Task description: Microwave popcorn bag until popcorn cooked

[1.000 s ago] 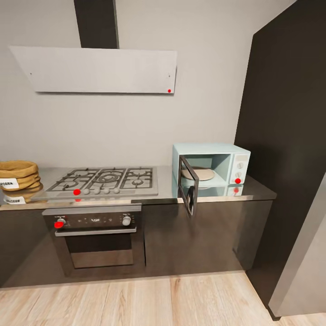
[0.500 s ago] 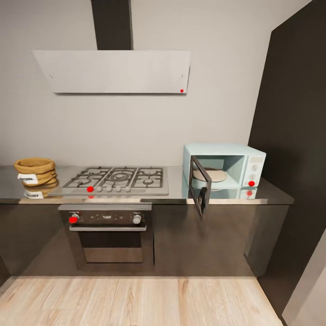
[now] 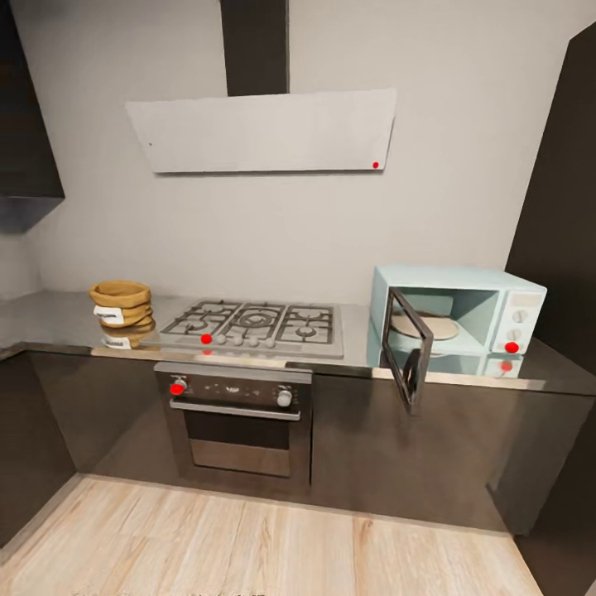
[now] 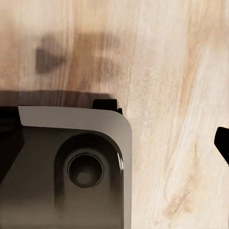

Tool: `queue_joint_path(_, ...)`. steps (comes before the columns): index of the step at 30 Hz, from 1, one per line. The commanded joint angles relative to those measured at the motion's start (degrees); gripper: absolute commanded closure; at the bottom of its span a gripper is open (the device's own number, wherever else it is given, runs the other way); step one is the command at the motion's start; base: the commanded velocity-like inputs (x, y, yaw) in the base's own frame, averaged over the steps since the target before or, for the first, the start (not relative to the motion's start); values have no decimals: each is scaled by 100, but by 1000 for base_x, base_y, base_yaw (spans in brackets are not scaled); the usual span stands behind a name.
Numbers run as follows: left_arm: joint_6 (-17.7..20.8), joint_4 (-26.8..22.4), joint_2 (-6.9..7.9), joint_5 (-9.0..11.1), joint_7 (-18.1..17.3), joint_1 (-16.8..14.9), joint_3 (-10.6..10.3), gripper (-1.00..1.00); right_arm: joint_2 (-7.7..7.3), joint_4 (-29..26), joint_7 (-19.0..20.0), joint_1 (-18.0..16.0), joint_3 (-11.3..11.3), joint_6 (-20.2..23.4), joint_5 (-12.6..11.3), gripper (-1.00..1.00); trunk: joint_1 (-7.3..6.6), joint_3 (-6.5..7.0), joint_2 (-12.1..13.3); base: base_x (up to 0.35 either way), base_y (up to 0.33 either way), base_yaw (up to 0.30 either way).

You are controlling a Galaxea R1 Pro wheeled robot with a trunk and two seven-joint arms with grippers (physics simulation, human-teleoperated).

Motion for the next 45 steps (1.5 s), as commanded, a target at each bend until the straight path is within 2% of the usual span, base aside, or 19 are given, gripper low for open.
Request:
queue_joint_path(1,-9,-2,-2,27,4,-1,8,-100,-4,18,12,-8,-52,-38,58,-100,0,-6,-3,0,0,280)
queue_joint_path(12,-13,-2,-2,27,4,-1,8,-100,1,18,0,-7,-49,-73,61,-100,0,-6,-3,0,0,280)
queue_joint_path(19,-13,-2,-2,27,4,-1,8,-100,68,18,-127,-7,-51,-77,66,-100,0,-6,-3,0,0,280)
queue_joint_path(45,-8,-11,-2,27,4,-1,8,-100,67,18,-138,-8,-58,-76,61,-100,0,-6,-3,0,0,278)
